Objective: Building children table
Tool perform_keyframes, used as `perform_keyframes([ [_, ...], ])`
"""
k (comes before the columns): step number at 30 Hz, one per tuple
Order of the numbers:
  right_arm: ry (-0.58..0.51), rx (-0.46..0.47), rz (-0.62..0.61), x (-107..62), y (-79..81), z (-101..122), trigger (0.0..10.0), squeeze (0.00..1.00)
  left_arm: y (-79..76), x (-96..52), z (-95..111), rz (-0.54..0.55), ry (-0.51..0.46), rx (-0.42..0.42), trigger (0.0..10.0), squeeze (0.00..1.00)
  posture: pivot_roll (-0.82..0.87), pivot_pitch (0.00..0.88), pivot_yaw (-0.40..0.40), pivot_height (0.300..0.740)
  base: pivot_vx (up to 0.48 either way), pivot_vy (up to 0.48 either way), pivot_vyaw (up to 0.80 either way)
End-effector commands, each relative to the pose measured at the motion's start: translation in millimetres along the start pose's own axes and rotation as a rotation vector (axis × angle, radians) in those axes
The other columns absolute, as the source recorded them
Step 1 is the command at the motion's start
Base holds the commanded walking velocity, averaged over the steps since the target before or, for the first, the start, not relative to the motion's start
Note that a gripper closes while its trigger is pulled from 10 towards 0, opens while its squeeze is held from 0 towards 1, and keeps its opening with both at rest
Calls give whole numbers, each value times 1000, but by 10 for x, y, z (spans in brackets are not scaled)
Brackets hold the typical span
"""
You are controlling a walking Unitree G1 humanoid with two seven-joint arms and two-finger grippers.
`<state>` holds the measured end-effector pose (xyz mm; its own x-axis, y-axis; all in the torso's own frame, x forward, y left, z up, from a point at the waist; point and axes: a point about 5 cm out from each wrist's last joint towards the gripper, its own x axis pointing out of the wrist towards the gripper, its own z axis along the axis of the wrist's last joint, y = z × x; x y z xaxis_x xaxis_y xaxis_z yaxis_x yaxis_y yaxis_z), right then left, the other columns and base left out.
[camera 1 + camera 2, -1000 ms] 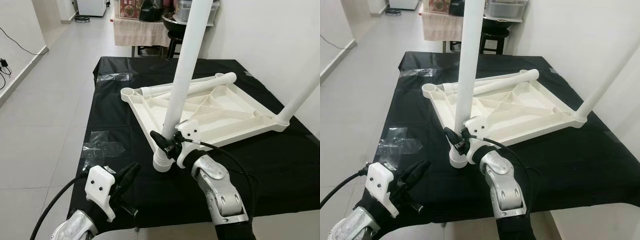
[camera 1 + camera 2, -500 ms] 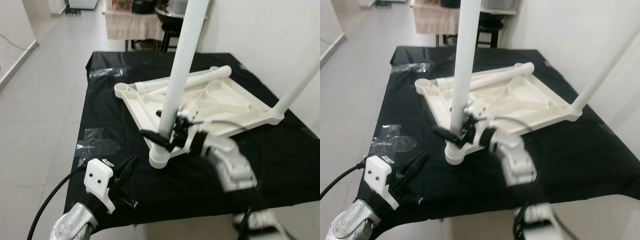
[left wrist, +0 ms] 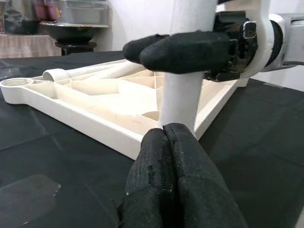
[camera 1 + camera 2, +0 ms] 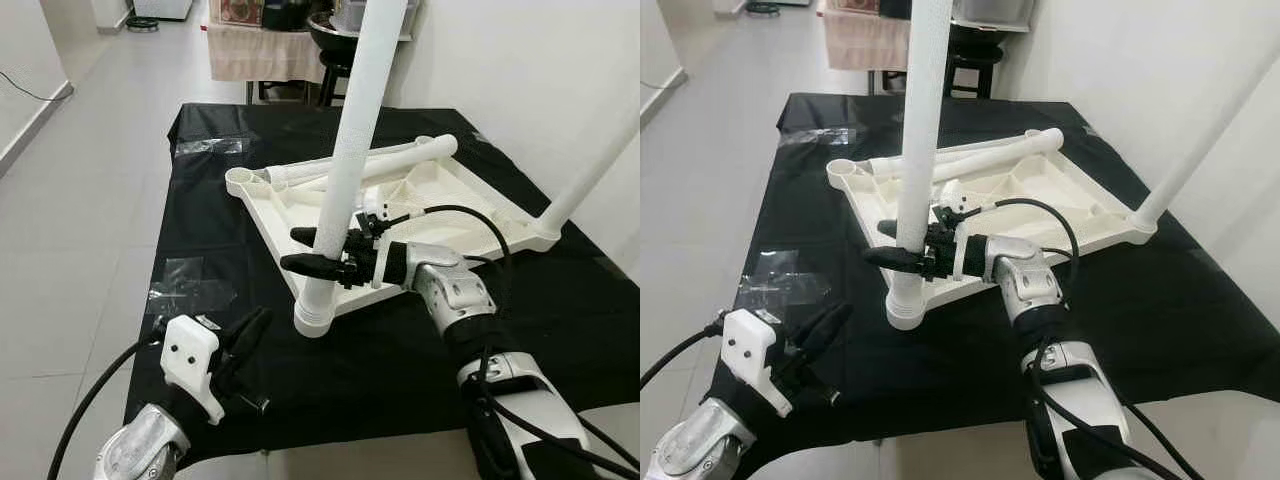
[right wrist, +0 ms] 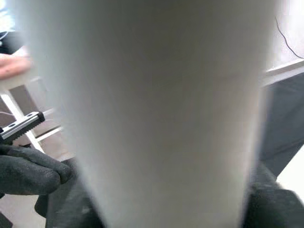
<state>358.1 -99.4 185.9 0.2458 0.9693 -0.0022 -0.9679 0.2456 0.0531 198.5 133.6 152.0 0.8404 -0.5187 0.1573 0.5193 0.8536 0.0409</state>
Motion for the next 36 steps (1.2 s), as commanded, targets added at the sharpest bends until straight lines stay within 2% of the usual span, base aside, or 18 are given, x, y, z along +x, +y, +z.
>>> perform_keyframes([
  [1,10,-3,-6,-10,-7,-23,0,0,-16,-7,-21,-12,15,-13,10000,0,153,67,-123,740,0,0,0],
  [8,88,-79,-341,-138,90,-287,0,0,-14,-51,-5,-16,20,-23,10000,0,144,95,-114,740,0,0,0],
  [9,74,-46,-647,-142,114,-359,0,0,-6,-64,-1,-15,22,-24,10000,0,138,102,-110,740,0,0,0],
  [10,74,-46,-647,-142,114,-359,0,0,-6,-64,-1,-15,22,-24,10000,0,138,102,-110,740,0,0,0],
  [11,52,52,-927,-194,210,-439,0,0,5,-73,3,-15,23,-25,10000,0,131,105,-108,740,0,0,0],
  [12,61,82,-952,-160,437,-530,0,0,17,-80,11,-13,23,-29,10000,0,123,118,-101,740,0,0,0],
  [13,61,82,-952,-160,437,-530,0,0,17,-80,11,-13,23,-29,10000,0,123,118,-101,740,0,0,0],
  [14,82,21,-926,-107,611,-566,0,0,32,-88,12,-12,23,-32,10000,0,105,113,-84,740,0,0,0],
  [18,64,-63,-785,-15,535,-522,0,0,40,-76,5,-14,24,-38,10000,0,116,104,-90,740,0,0,0],
  [19,61,-38,-784,-1,505,-528,2157,0,38,-69,4,-16,24,-38,10000,0,130,103,-97,740,0,0,0],
  [20,63,-17,-764,33,508,-539,10000,0,36,-69,3,-15,25,-38,10000,0,131,104,-96,740,0,0,0],
  [23,63,-1,-752,55,513,-543,10000,0,36,-68,2,-13,25,-37,10000,0,131,104,-96,740,0,0,0],
  [24,46,15,-690,101,536,-490,10000,1000,36,-67,2,-10,25,-37,10000,0,135,98,-97,740,0,0,0],
  [29,58,-22,-416,190,592,-304,10000,1000,36,-54,-2,-6,23,-41,10000,0,133,91,-100,740,0,0,0],
  [30,51,-52,-333,174,567,-235,10000,882,34,-47,-6,-8,23,-42,10000,0,132,86,-101,740,0,0,0],
  [31,51,-52,-333,174,567,-235,10000,882,34,-47,-6,-8,23,-42,10000,0,132,86,-101,740,0,0,0],
  [32,30,-93,-238,145,527,-150,10000,0,31,-38,-12,-10,23,-44,10000,0,131,81,-104,740,0,0,0],
  [36,19,-106,-150,115,484,-88,10000,0,29,-32,-15,-11,22,-45,10000,0,131,81,-104,740,0,0,0],
])
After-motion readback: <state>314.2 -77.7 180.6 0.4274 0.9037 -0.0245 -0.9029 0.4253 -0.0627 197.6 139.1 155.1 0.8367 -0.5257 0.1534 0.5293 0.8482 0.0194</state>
